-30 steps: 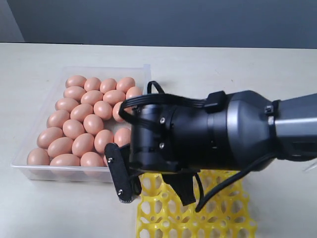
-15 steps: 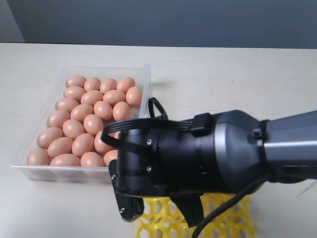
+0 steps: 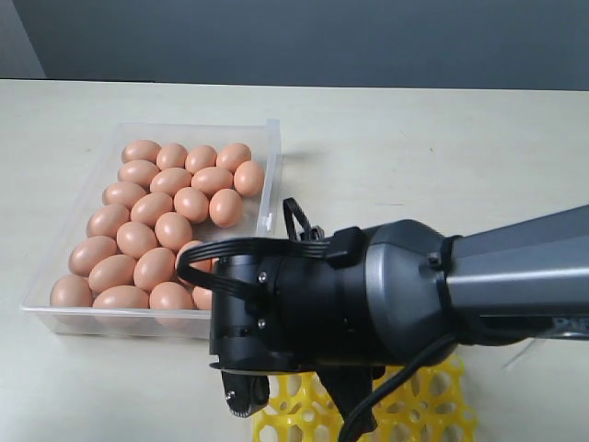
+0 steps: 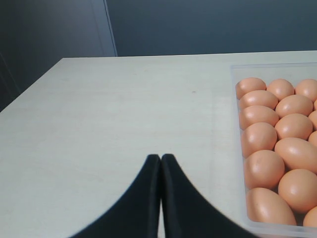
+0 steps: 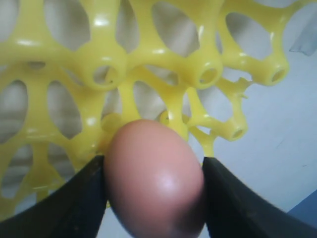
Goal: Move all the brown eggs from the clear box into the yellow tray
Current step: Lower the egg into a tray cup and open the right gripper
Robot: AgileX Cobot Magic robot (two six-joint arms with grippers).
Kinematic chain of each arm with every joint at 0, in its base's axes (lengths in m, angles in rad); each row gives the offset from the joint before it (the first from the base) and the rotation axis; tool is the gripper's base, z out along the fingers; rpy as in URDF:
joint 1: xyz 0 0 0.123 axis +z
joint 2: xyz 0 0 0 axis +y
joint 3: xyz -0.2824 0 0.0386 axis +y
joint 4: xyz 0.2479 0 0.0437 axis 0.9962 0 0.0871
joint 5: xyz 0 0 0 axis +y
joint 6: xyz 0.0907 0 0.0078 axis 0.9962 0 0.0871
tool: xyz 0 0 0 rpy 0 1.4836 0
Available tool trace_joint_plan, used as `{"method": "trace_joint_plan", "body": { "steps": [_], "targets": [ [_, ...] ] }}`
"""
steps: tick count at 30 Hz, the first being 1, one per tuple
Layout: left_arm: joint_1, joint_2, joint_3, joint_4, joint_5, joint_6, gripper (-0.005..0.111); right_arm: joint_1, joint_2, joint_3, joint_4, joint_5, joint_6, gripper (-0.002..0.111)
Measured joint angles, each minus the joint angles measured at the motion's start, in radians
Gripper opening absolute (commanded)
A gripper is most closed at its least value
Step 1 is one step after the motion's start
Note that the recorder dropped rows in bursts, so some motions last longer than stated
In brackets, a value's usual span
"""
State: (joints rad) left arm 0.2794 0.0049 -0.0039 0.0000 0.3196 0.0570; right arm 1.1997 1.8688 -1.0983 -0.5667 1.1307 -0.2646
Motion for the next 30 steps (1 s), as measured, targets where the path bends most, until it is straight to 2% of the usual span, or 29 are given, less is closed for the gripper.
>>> {"method": "trace_joint_plan", "body": {
  "steps": [10,17,30],
  "targets": [
    [0.0,0.0,0.0,0.0,0.0,0.0,0.0,0.0,0.0,0.0,0.022,0.0,0.01,0.029],
    [0.0,0.0,0.0,0.0,0.0,0.0,0.0,0.0,0.0,0.0,0.022,0.001,0.01,0.045],
    [0.0,0.0,0.0,0.0,0.0,0.0,0.0,0.0,0.006,0.0,0.008,0.003,0.01,0.045]
  ]
}}
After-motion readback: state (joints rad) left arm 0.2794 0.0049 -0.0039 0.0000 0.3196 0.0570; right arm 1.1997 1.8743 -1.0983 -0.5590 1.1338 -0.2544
